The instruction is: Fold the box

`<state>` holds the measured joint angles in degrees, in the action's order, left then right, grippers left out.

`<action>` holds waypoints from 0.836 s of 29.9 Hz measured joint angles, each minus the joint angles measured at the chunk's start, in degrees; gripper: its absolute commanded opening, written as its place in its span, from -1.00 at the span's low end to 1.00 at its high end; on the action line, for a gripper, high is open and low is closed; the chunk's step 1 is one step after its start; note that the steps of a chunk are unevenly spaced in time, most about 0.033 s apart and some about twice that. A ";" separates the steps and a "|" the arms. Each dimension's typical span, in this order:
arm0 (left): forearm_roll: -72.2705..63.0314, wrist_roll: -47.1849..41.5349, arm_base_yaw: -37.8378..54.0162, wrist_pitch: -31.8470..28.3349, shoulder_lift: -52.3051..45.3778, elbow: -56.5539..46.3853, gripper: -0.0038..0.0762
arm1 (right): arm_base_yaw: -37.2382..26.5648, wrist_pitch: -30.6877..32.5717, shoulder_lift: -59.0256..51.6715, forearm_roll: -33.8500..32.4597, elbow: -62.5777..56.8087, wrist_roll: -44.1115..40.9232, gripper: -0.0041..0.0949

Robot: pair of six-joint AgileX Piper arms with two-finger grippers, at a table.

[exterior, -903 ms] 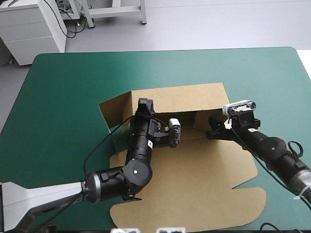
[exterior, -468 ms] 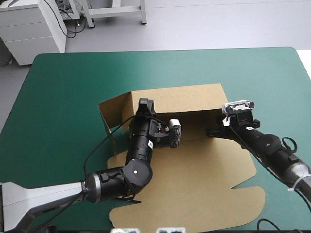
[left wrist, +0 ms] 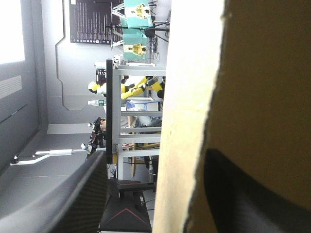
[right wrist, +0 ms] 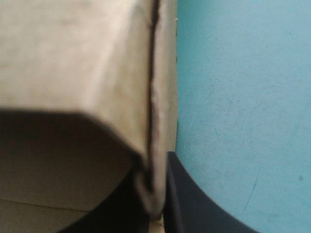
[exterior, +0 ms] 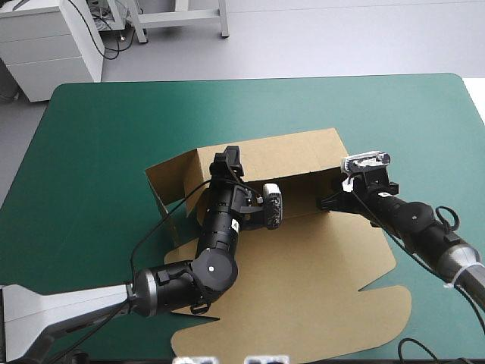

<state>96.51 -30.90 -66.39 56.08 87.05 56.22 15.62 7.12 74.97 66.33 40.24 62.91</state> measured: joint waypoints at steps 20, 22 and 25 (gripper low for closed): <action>-0.98 -1.71 -9.14 -0.33 0.00 0.00 -0.88 | 0.00 -0.01 16.72 0.00 16.88 -2.84 -0.96; -2.85 -1.90 -9.14 -0.67 -0.06 0.00 -0.87 | 0.00 -0.01 16.76 0.00 17.00 -3.13 -0.96; -7.30 -2.03 -9.14 -2.44 -0.24 1.08 -0.87 | 0.00 0.19 16.76 -0.05 17.06 -3.70 -0.96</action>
<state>89.21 -32.93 -75.53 53.64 86.81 57.30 15.62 7.31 91.74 66.27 57.30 59.22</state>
